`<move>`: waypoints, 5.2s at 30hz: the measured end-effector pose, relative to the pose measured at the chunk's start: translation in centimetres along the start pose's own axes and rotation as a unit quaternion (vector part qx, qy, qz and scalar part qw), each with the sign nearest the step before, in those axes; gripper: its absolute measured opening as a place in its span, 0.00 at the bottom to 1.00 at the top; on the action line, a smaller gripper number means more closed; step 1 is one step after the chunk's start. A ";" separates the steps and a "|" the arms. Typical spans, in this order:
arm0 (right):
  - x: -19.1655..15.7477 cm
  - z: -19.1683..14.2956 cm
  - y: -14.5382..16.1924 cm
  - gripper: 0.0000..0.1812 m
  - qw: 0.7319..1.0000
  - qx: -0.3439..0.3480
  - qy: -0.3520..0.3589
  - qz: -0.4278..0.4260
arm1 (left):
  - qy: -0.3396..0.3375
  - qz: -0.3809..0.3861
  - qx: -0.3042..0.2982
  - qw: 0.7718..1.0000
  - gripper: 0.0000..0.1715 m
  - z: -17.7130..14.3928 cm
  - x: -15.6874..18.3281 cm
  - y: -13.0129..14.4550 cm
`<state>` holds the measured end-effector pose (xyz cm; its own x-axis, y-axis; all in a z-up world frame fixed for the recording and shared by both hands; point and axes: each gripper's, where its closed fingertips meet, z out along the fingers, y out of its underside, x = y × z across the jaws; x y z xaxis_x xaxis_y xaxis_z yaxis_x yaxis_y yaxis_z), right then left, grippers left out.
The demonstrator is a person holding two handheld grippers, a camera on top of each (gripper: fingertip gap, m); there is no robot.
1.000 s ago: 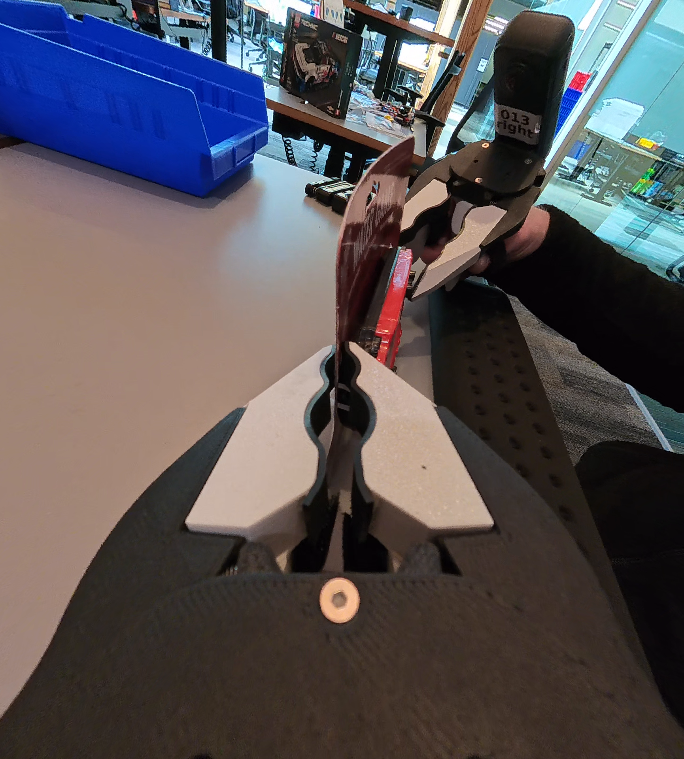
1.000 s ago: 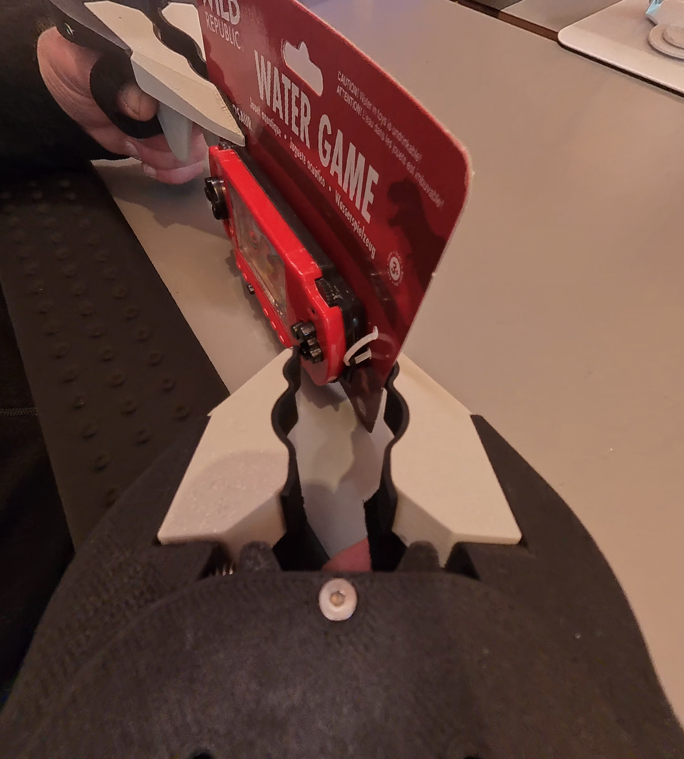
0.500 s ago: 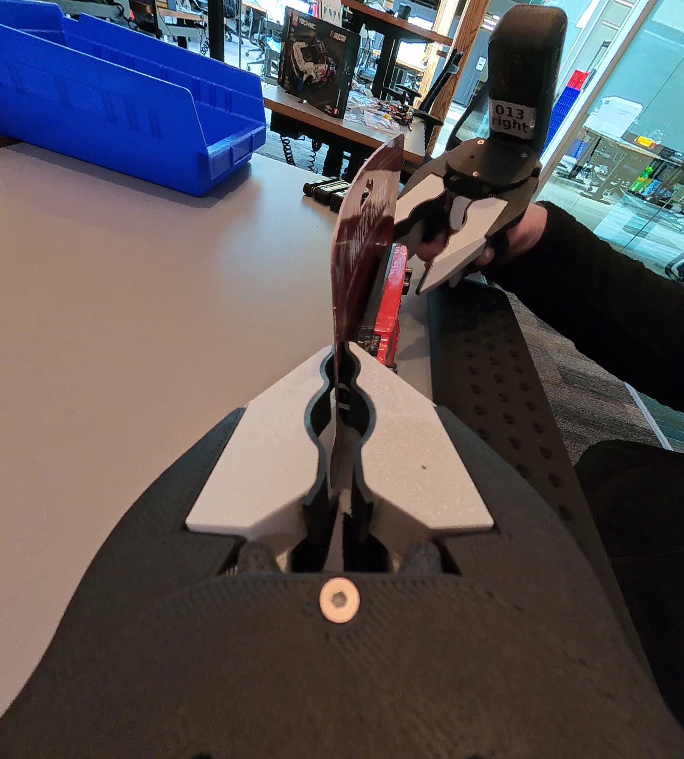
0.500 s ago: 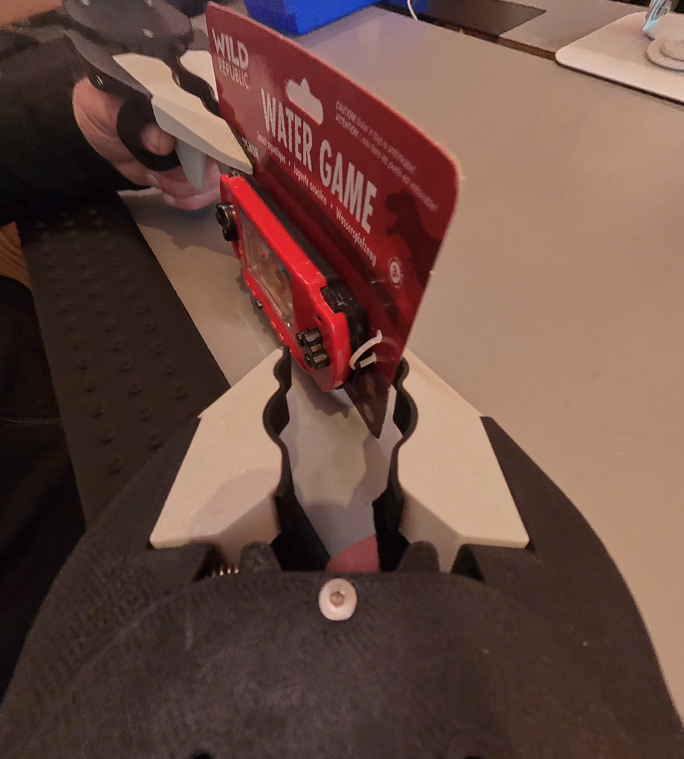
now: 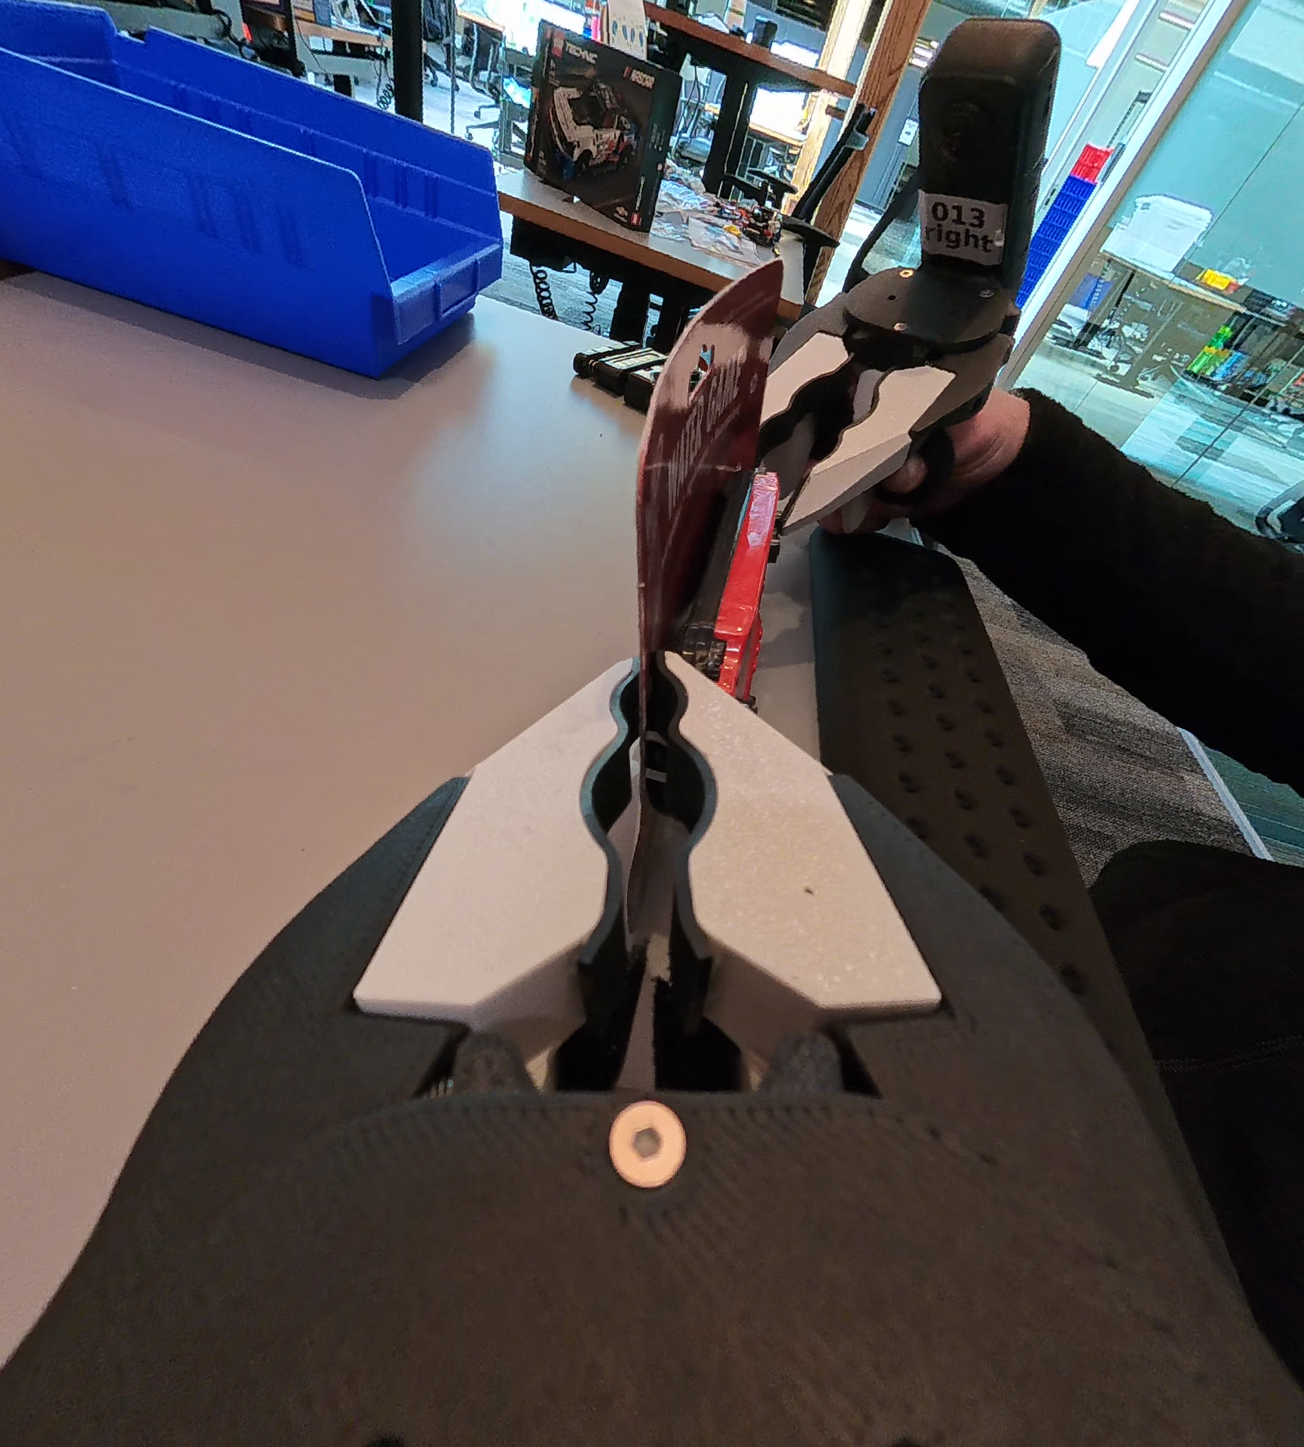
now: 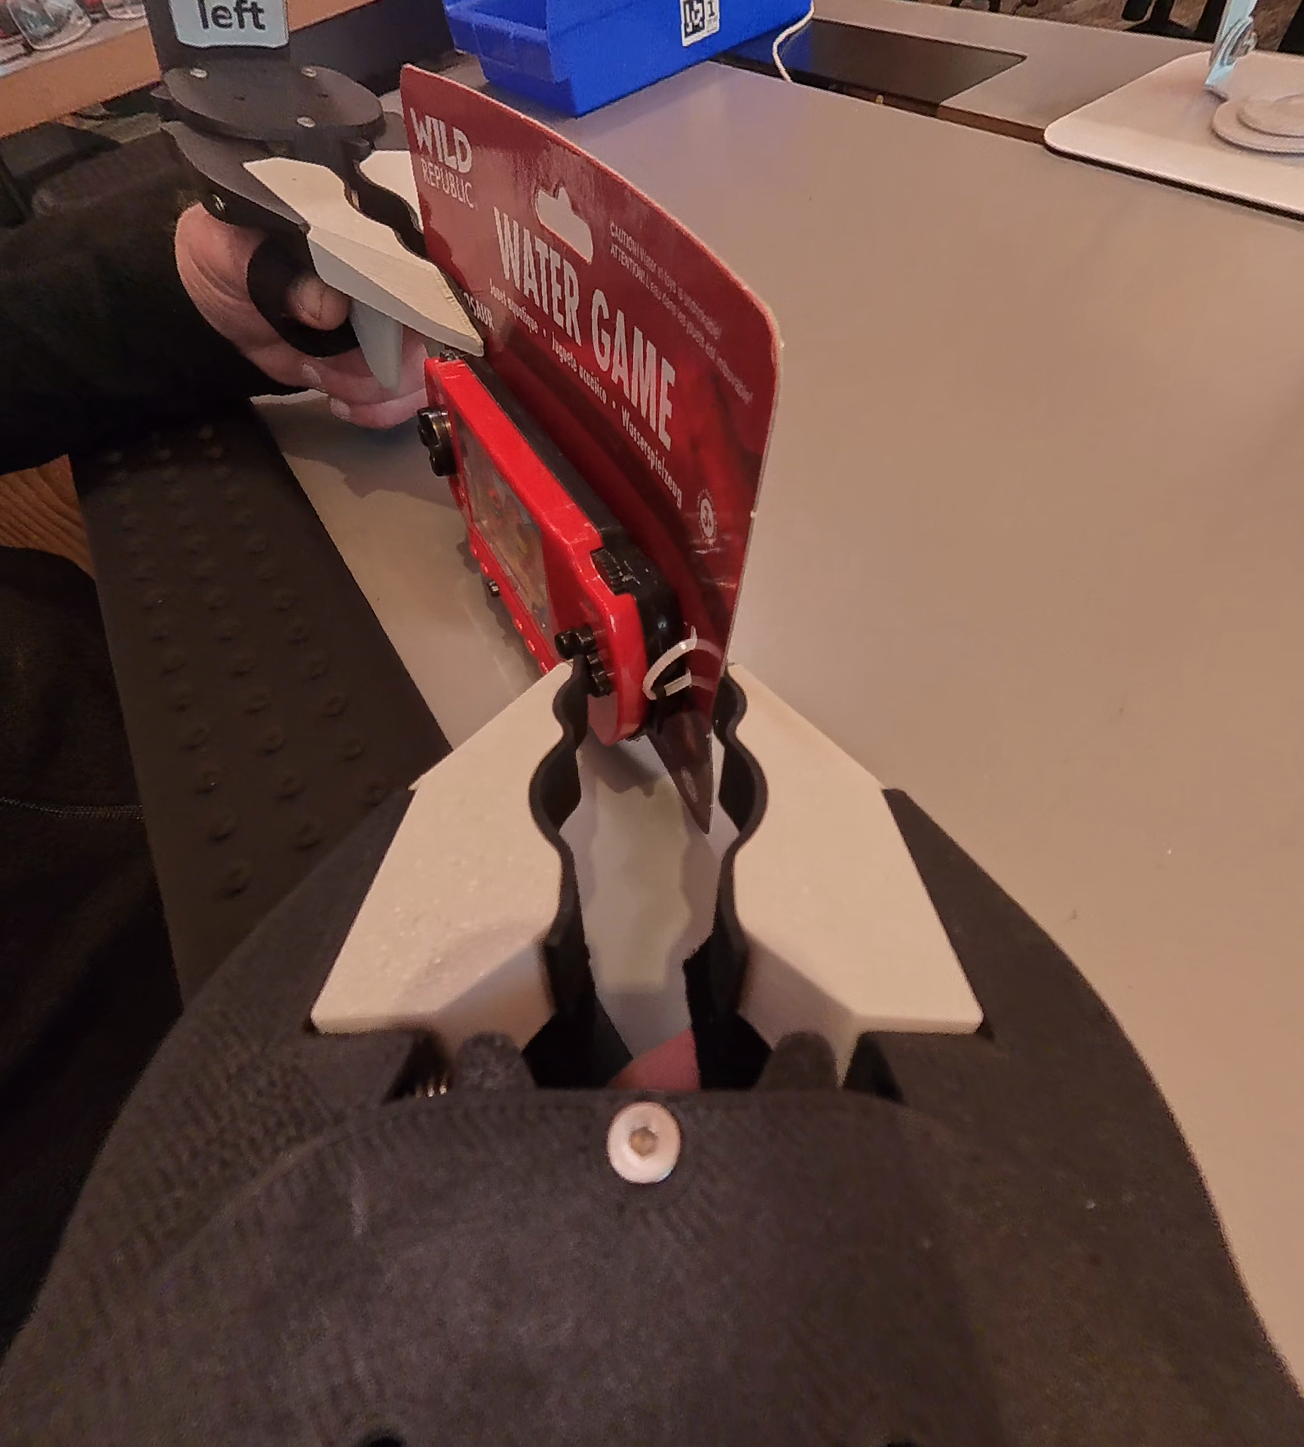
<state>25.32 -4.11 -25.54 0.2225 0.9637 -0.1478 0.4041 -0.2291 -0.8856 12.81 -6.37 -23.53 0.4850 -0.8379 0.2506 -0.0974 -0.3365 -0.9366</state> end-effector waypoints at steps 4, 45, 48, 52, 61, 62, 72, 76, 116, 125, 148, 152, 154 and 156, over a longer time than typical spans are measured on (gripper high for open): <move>0.0 0.1 0.3 0.23 1.000 -0.008 0.004 -0.003 | -0.002 0.003 -0.002 1.000 0.00 0.0 0.0 0.0; 0.1 1.0 1.2 0.17 0.998 -0.053 0.022 -0.025 | -0.003 -0.001 -0.001 1.000 0.00 0.0 0.2 0.2; 0.0 1.0 1.3 0.21 0.998 -0.053 0.018 -0.024 | -0.004 0.001 -0.001 1.000 0.00 0.0 0.2 0.1; 0.3 0.6 0.5 0.31 0.999 -0.028 0.017 -0.007 | -0.007 0.004 -0.003 1.000 0.00 0.1 0.2 0.2; 0.5 0.9 -0.1 0.26 1.000 -0.019 0.020 0.003 | 0.000 0.009 -0.004 1.000 0.00 0.2 0.6 0.3; 0.5 0.9 -0.1 0.25 1.000 -0.020 0.017 0.002 | 0.000 0.009 -0.004 1.000 0.00 0.2 0.7 0.3; 0.1 0.8 0.0 0.20 1.000 -0.020 0.005 -0.006 | 0.004 0.009 -0.003 1.000 0.00 0.2 0.8 0.2; 0.2 0.9 0.0 0.26 1.000 -0.021 0.010 -0.001 | 0.004 0.012 -0.004 1.000 0.00 0.2 0.9 0.2; 0.3 0.1 -0.6 0.21 1.000 0.009 -0.015 0.026 | 0.010 0.009 -0.005 1.000 0.00 0.5 0.9 0.2; -0.1 0.0 -0.5 0.17 1.000 0.006 -0.015 0.005 | 0.011 0.010 -0.003 1.000 0.00 0.5 1.0 0.2; -0.2 0.4 0.4 0.24 1.000 -0.021 -0.018 -0.002 | 0.012 0.008 -0.003 1.000 0.00 0.6 1.0 0.2; -0.2 0.4 0.4 0.23 1.000 -0.022 -0.018 -0.002 | 0.011 0.009 -0.003 1.000 0.00 0.5 1.0 0.2; -0.2 0.4 0.4 0.23 1.000 -0.021 -0.017 -0.002 | 0.011 0.010 -0.003 1.000 0.00 0.5 1.0 0.2; -0.2 0.3 0.3 0.23 1.000 -0.019 -0.018 0.000 | 0.010 0.010 -0.004 1.000 0.00 0.6 1.0 0.2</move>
<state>25.12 -4.31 -25.95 0.1906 0.9677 -0.1647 0.4382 -0.2341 -0.8679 13.79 -7.07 -23.60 0.4649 -0.8529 0.2378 -0.1130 -0.3235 -0.9395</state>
